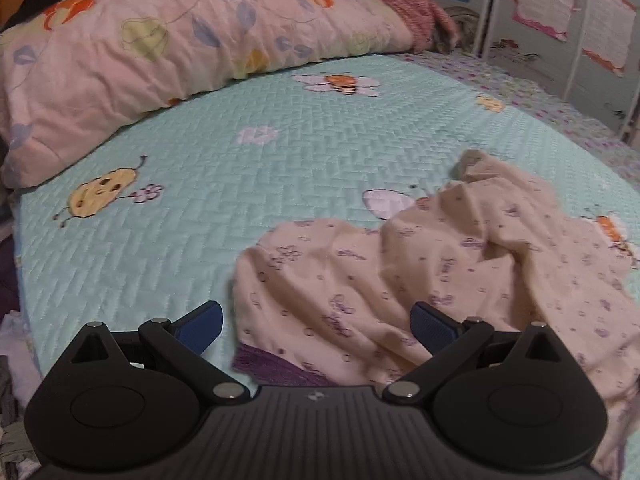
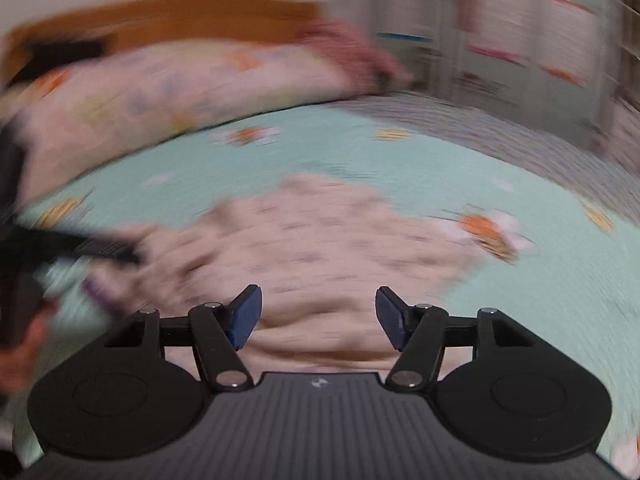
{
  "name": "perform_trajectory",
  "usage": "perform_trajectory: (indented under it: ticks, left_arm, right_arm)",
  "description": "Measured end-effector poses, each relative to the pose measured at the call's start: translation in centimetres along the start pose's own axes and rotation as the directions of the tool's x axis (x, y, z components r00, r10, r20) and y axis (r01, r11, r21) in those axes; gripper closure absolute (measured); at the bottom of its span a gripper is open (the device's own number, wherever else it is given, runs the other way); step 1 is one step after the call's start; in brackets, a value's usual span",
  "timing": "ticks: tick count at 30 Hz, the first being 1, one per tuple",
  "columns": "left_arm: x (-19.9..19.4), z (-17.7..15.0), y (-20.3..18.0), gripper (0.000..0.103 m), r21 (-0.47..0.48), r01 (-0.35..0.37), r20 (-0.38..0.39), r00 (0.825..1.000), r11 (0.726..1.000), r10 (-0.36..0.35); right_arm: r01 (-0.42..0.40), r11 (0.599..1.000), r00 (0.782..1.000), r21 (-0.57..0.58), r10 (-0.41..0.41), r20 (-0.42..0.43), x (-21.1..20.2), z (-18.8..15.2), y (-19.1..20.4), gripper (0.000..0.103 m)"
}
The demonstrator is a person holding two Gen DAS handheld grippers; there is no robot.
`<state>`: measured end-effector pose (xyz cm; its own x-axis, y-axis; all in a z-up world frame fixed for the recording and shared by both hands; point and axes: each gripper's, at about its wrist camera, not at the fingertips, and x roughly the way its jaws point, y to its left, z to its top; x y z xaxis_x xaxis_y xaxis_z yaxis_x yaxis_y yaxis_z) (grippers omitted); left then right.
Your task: Fold clothes
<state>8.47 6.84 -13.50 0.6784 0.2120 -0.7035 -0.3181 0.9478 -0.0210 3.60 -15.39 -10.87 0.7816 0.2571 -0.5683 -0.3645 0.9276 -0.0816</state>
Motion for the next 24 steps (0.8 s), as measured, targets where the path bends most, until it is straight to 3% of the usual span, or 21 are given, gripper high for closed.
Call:
perform_trajectory:
  ticks: [4, 6, 8, 9, 10, 12, 14, 16, 19, 21, 24]
  left_arm:
    - [0.7, -0.1, 0.8, 0.000, -0.028, -0.061, -0.019, 0.998, 0.998, 0.061]
    - [0.9, -0.2, 0.9, 0.000, -0.028, -0.072, -0.023, 0.997, 0.997, 0.072]
    - [1.0, -0.4, 0.8, 0.000, -0.022, -0.084, -0.024, 0.996, 0.996, 0.083]
    - [1.0, -0.5, 0.8, 0.000, -0.019, -0.089, -0.024, 0.996, 0.996, 0.089]
    - [1.0, -0.5, 0.8, 0.000, -0.016, -0.092, -0.020, 0.996, 0.996, 0.092]
    - [0.7, -0.4, 0.7, 0.000, -0.013, -0.093, -0.002, 0.996, 0.996, 0.093]
    - [0.0, -0.2, 0.8, 0.000, -0.032, -0.063, 0.026, 0.998, 0.998, 0.064]
    - [-0.9, -0.1, 0.9, 0.000, -0.056, -0.016, 0.061, 0.998, 0.998, 0.019]
    - [-2.2, 0.0, -0.2, 0.000, -0.037, 0.015, 0.114, 0.993, 0.999, -0.010]
    - [-2.8, -0.4, -1.7, 0.000, 0.024, 0.045, 0.130, 0.990, 0.999, -0.048]
    - [-3.5, -1.3, -4.4, 0.000, 0.129, 0.093, 0.128, 0.986, 0.987, -0.110]
  right_arm:
    - [-0.049, 0.946, 0.998, -0.320, 0.031, -0.063, 1.7, -1.4, 6.4, 0.039]
    - [-0.068, 0.922, 0.993, -0.382, 0.024, -0.118, 3.5, -2.5, 7.6, 0.040]
    - [-0.070, 0.919, 0.991, -0.388, 0.018, -0.135, 4.6, -3.4, 7.5, 0.056]
    - [-0.059, 0.927, 0.993, -0.369, 0.015, -0.119, 4.6, -3.4, 7.2, 0.094]
    - [-0.040, 0.942, 0.995, -0.332, 0.006, -0.102, 4.5, -3.2, 6.6, 0.099]
    - [0.003, 0.985, 1.000, -0.175, -0.008, -0.030, 3.0, -2.2, 4.0, 0.100]
    - [0.058, 0.998, 0.996, 0.005, -0.058, 0.061, 0.3, -0.8, 0.9, 0.100]
    - [0.085, 0.980, 0.981, 0.182, -0.114, 0.155, -3.5, 0.2, -2.3, 0.100]
    - [0.206, 0.913, 0.920, 0.352, -0.303, 0.247, -10.2, -0.3, -6.9, 0.100]
    - [0.331, 0.849, 0.881, 0.411, -0.434, 0.186, -12.6, -1.5, -10.0, 0.101]
    - [0.514, 0.787, 0.853, 0.341, -0.513, -0.100, -11.3, -4.9, -14.1, 0.100]
